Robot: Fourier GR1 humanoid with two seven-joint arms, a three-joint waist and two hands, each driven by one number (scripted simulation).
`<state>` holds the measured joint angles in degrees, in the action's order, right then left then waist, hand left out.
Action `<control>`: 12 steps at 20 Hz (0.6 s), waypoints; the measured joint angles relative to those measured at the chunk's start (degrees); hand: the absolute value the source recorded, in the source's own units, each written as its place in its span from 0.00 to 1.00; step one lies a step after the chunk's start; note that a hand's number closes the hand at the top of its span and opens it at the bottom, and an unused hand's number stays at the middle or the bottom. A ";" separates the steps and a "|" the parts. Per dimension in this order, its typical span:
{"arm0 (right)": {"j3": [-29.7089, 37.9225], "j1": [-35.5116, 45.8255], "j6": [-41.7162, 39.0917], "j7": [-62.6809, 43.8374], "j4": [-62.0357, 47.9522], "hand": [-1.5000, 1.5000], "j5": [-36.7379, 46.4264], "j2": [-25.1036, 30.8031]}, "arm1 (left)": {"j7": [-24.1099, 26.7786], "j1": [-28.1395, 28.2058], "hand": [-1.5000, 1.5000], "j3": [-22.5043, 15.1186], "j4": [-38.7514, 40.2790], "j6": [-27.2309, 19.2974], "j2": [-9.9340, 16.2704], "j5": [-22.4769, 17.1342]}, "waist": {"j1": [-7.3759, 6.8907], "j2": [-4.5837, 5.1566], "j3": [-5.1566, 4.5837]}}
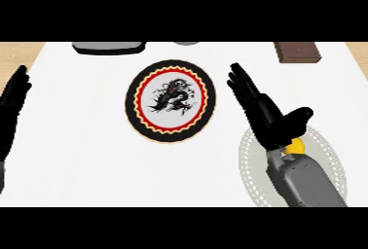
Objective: Pick the squash from the placemat and place it in the plate
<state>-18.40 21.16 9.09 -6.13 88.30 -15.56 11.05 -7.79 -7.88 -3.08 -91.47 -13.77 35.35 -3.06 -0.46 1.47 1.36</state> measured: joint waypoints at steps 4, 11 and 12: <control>-6.80 -2.92 -9.40 4.86 3.82 1.00 -0.48 0.70 | 0.34 -1.79 0.50 -0.64 -0.83 1.21 -1.73 -1.46 | 0.66 -1.02 -0.80; -18.14 -2.51 -15.02 11.84 9.11 0.00 19.18 12.94 | 1.84 -3.57 0.50 -1.44 -1.50 3.37 -6.02 -6.30 | 3.40 -2.99 -1.63; -19.12 -5.96 -13.61 15.11 9.12 0.00 21.00 13.98 | 2.49 -3.47 0.50 -1.51 -1.43 3.77 -6.63 -6.87 | 3.47 -2.70 -1.53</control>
<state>-37.52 15.21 -4.52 8.98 97.42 5.43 25.03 -5.29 -11.35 -4.58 -92.90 -10.00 28.72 -9.94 3.00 -1.22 -0.17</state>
